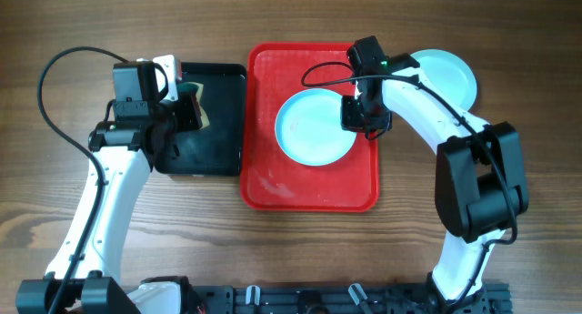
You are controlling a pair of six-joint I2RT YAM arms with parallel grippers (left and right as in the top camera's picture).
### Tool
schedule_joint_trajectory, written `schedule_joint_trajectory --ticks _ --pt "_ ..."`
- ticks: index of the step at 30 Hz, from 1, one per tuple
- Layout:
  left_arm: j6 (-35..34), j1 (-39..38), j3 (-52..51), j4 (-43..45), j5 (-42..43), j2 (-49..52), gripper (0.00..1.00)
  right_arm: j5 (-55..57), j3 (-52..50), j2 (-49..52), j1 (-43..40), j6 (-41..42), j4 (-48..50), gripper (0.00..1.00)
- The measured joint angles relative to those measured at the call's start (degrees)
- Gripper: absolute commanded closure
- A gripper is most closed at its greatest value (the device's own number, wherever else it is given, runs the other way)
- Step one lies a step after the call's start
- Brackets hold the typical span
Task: Clean dirty plates on tray and stack at the side
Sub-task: 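Drag the pale-green plate to the tray center with the right gripper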
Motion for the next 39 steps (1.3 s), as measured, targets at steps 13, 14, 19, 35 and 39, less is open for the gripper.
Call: schedule_joint_trajectory --ticks 13,14,19,35,39 --pt "-0.55 0.0 0.0 0.98 0.02 0.0 0.96 0.02 0.0 0.0 0.0 -0.87 -0.96 0.51" --pt "-0.55 0.0 0.0 1.14 0.02 0.0 0.96 0.02 0.0 0.0 0.0 -1.42 -0.94 0.46" --pt "-0.55 0.0 0.0 1.18 0.02 0.0 0.96 0.0 0.02 0.0 -0.04 -2.71 -0.33 0.31" --pt "-0.55 -5.05 0.0 3.21 -0.92 0.0 0.96 -11.47 5.77 0.0 -7.37 -9.9 -1.99 0.51" --pt "-0.55 -5.9 0.59 3.52 -3.76 0.0 0.96 -11.85 5.64 0.0 -7.34 -10.12 -1.95 0.49"
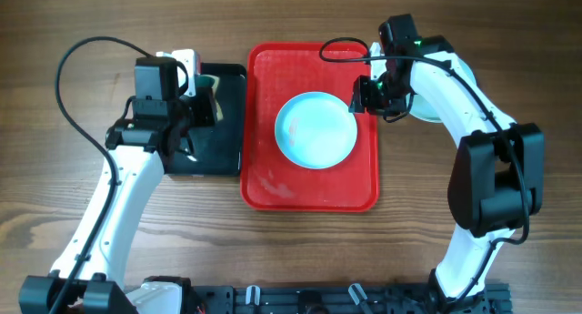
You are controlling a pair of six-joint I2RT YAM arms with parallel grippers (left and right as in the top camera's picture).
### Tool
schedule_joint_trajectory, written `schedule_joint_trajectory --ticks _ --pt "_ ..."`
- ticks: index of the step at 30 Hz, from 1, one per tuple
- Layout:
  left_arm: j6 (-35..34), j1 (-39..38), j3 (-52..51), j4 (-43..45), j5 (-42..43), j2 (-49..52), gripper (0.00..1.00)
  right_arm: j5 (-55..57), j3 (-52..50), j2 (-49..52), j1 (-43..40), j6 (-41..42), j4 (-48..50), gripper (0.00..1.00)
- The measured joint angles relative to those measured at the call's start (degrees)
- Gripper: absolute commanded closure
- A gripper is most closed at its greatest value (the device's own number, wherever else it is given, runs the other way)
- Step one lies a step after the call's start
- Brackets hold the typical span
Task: Clean dirty plates on tray and stack at the side
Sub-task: 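Drag the pale-green plate to the tray center with the right gripper, then carry the sponge with the left gripper onto the pale-green plate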
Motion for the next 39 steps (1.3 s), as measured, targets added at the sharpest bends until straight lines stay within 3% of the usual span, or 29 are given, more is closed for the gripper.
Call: schedule_joint_trajectory --ticks 5,11,23,28,34,39 --pt "2.21 0.0 1.99 2.56 -4.39 0.07 0.96 -0.87 -5.6 -0.02 0.0 0.0 2.67 0.49" --pt "3.28 0.0 2.03 0.94 -1.31 4.07 0.96 -3.13 -7.89 -0.02 0.0 -0.35 4.72 0.66" --pt "3.28 -0.28 2.03 1.03 15.3 8.13 0.96 -3.61 -7.89 -0.02 2.56 -0.42 6.03 0.58" --pt "1.55 -3.72 2.03 1.05 21.33 8.13 0.96 -1.42 -7.89 -0.02 5.07 1.03 6.36 0.56" --pt "0.09 -8.79 2.03 1.73 21.92 8.13 0.96 -1.05 -7.89 -0.02 5.27 1.57 6.36 0.58" --pt "-3.08 -12.41 2.03 2.43 15.37 8.66 0.96 -1.22 -7.89 -0.02 5.46 1.77 6.38 0.55"
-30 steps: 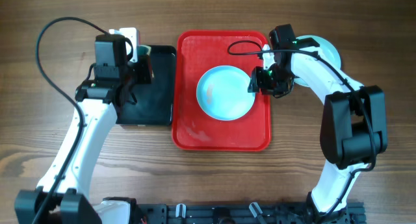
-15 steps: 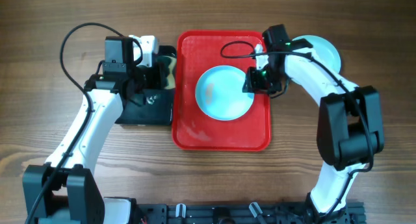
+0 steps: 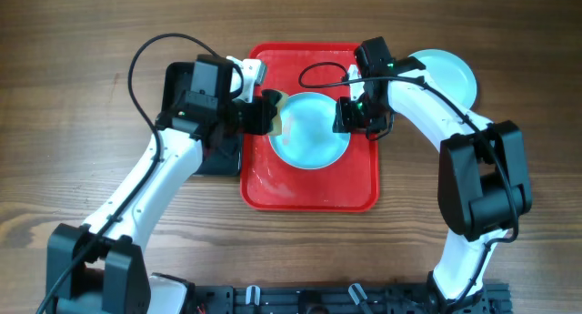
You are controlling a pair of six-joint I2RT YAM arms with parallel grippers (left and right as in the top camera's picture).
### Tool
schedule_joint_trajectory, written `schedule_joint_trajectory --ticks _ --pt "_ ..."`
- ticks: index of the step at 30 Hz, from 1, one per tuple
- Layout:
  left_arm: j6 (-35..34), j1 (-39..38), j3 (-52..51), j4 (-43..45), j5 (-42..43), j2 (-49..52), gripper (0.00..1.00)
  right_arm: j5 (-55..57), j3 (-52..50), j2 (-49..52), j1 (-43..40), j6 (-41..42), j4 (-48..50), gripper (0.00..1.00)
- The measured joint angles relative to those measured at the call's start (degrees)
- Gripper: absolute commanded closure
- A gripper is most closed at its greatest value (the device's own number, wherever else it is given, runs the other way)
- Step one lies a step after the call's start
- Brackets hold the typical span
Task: Clean dirty plates on tray and stack at the side
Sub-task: 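Carry the sponge with the left gripper onto the pale-green plate, then scrub the plate surface with the sponge while the right gripper holds it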
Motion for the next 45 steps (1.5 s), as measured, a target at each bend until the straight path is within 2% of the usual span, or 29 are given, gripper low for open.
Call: schedule_joint_trajectory --ticks 5,7,16,20,22,24,35,38,45 --pt "-1.27 -1.44 0.0 1.55 -3.32 3.17 0.96 -0.24 0.0 0.0 0.07 0.0 -0.04 0.56" --pt "-1.95 -1.79 0.0 2.29 -3.58 4.79 0.96 -0.24 0.0 0.0 0.46 0.0 -0.5 0.59" --pt "-4.76 -2.05 0.0 3.78 -4.24 6.64 0.96 -0.26 0.0 0.0 2.25 0.02 -1.49 0.6" --pt "-5.16 -2.58 0.0 3.87 -5.53 6.95 0.96 -0.26 0.0 0.0 2.25 -0.2 -1.22 0.74" --pt "-5.18 -2.75 0.0 4.02 -6.05 7.17 0.96 -0.26 0.0 0.0 2.25 -0.81 -0.35 0.74" --pt "-5.18 -2.8 0.0 4.24 -6.51 7.45 0.96 -0.22 0.0 0.0 2.25 -1.2 1.11 0.69" --pt "-5.18 -2.82 0.0 4.61 -6.78 7.93 0.96 2.56 0.0 0.0 2.25 -1.31 2.62 0.7" --pt "-5.18 -2.86 0.0 5.25 -6.8 9.46 0.96 2.8 0.0 0.0 2.25 -0.5 2.6 0.8" --pt "-5.18 -3.08 0.0 6.1 -9.22 11.17 0.96 2.82 0.0 0.0 2.25 0.22 1.51 0.7"
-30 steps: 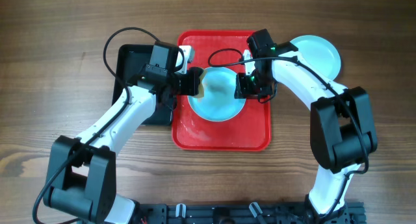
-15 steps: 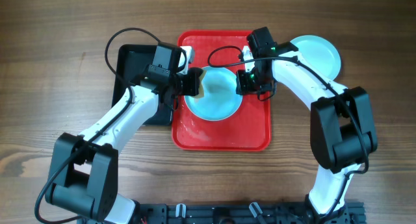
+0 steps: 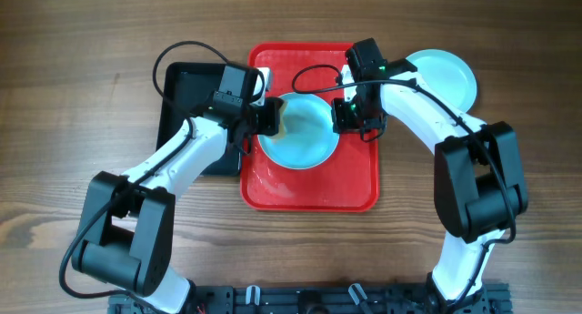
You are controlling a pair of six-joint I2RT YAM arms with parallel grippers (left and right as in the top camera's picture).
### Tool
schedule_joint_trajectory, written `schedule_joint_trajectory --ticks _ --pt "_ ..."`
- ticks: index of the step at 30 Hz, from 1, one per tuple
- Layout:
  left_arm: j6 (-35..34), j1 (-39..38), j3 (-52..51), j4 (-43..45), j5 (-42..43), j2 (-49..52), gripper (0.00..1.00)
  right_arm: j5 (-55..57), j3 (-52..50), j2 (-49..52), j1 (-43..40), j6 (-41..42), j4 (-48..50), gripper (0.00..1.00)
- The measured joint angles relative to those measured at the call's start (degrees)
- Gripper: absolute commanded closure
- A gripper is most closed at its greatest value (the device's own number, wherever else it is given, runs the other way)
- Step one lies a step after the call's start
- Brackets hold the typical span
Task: Clean dirty plates on tray and stack at the side
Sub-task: 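Scrub the plate surface with the sponge while the right gripper holds it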
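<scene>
A light blue plate (image 3: 305, 139) lies on the red tray (image 3: 309, 188), in its upper half. My left gripper (image 3: 275, 119) is at the plate's left rim, shut on a yellowish sponge (image 3: 283, 123) that rests on the plate. My right gripper (image 3: 345, 115) sits at the plate's right rim and appears shut on it. A second light blue plate (image 3: 447, 75) lies on the table to the right of the tray, partly hidden by the right arm.
A black tray (image 3: 185, 103) lies to the left of the red tray, partly under the left arm. Wooden table surrounds both trays. The arm bases stand at the front edge.
The left gripper with the sponge has moved a little right and down onto the plate's left part. The plate and the right gripper have shifted slightly left on the tray.
At first the left gripper was over the black tray with the sponge and the right gripper at the plate's right rim. Then the right gripper had drawn back towards the side plate. Later both were at the tray plate, where the sponge now rests.
</scene>
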Motion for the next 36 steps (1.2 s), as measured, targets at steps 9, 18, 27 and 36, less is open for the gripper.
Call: schedule_joint_trajectory --ticks 9,18,27,36 --pt "0.0 0.0 0.0 -0.24 -0.33 0.0 0.96 1.29 0.0 0.0 0.96 1.77 0.2 0.79" --pt "0.0 0.0 0.0 -0.66 -0.33 0.0 0.96 2.27 -2.05 -0.04 0.96 2.64 4.17 0.8" --pt "0.0 0.0 0.0 -1.14 -0.33 0.0 0.96 2.34 -4.61 -0.13 0.96 3.04 5.86 0.8" --pt "0.0 0.0 0.0 -1.09 -0.33 0.0 0.96 2.34 -4.24 -1.11 0.96 3.23 4.57 0.88"
